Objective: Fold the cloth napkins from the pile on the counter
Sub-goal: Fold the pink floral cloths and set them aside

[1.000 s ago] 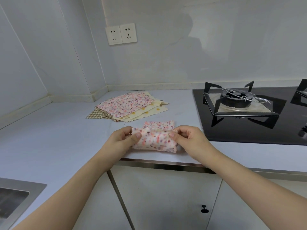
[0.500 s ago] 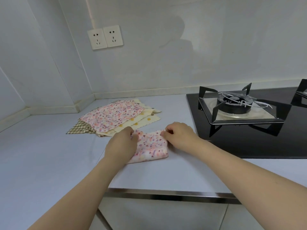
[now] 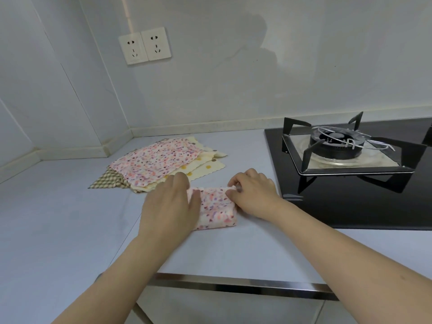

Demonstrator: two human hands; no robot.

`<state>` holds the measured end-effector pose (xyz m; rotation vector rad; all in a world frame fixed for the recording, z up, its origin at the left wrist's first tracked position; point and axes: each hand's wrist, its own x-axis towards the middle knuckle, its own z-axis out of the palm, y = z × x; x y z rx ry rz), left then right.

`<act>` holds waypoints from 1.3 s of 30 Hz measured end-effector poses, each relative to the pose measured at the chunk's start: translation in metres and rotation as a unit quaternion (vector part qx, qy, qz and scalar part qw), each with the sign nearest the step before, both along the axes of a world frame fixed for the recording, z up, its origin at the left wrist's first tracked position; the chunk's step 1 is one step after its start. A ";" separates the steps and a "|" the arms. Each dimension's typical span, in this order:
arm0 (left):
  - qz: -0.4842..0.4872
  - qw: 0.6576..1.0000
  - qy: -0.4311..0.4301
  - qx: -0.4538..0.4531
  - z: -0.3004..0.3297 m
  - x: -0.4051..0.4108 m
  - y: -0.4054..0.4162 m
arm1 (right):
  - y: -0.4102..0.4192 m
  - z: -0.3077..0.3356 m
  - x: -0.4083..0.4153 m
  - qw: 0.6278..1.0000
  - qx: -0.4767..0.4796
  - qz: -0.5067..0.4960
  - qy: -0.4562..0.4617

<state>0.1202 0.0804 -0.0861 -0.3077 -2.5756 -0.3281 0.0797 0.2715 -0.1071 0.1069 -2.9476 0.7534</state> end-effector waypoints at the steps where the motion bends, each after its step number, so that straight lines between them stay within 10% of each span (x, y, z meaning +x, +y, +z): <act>1: -0.022 0.999 -0.005 0.027 0.002 0.015 0.007 | 0.000 0.003 0.001 1.000 -0.006 -0.002 -0.013; 12: 0.019 0.986 -0.004 -0.164 -0.016 0.053 0.027 | 0.002 0.012 0.051 0.995 0.090 -0.001 -0.042; 26: 0.063 0.948 -0.224 -0.217 -0.008 0.072 0.019 | -0.010 0.004 0.085 0.993 0.110 0.004 -0.029; 39: -0.072 0.987 0.061 -0.129 -0.028 0.084 0.007 | 0.001 0.010 0.096 0.985 0.162 0.048 -0.014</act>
